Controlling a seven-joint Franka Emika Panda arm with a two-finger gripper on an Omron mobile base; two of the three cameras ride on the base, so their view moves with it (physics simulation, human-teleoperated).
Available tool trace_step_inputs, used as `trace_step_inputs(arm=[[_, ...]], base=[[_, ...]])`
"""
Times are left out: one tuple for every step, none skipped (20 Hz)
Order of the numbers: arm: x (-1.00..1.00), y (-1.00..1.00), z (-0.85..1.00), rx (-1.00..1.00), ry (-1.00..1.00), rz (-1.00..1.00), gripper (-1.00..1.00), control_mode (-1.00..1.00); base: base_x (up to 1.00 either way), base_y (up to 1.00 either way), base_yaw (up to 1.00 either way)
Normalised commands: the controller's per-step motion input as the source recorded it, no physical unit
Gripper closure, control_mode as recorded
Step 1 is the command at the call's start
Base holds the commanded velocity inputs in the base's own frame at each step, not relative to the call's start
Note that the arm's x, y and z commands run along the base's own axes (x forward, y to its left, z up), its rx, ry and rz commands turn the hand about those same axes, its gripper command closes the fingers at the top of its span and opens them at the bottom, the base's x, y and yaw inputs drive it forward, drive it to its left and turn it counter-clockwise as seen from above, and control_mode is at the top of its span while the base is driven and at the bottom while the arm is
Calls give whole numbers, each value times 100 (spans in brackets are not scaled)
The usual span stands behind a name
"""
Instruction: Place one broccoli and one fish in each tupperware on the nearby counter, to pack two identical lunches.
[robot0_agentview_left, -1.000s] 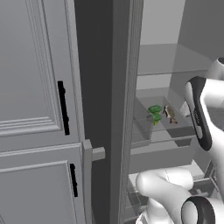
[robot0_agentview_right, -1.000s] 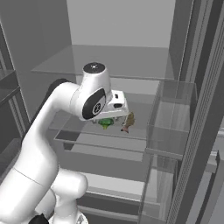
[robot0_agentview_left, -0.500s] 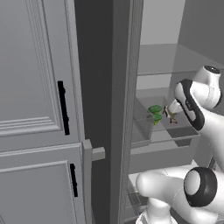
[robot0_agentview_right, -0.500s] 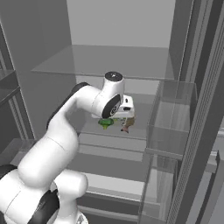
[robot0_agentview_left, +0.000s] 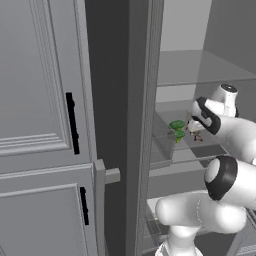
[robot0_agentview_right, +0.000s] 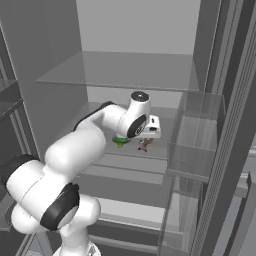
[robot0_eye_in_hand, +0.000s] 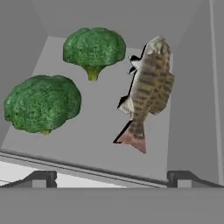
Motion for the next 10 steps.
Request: trace_step_inputs(arm=[[65, -20, -33, 0, 7, 0, -100, -100], [57, -7, -36, 0, 2, 0, -100, -100], [56, -4, -37, 0, 1, 0, -100, -100], [63, -11, -36, 0, 3, 0, -100, -100], [62, -12, -34, 0, 3, 0, -100, -100], [59, -9, -27, 2, 1, 0, -100, -100], [56, -24, -27, 4, 0, 0, -100, -100], [48, -26, -28, 4, 0, 0, -100, -100], [42, -34, -29, 3, 1, 0, -100, -100], [37, -36, -31, 3, 2, 0, -100, -100]], base=[[0, 0, 0], [0, 0, 0], [0, 0, 0], [0, 0, 0], [0, 0, 0], [0, 0, 0], [0, 0, 0], [0, 0, 0], [0, 0, 0], [0, 0, 0]])
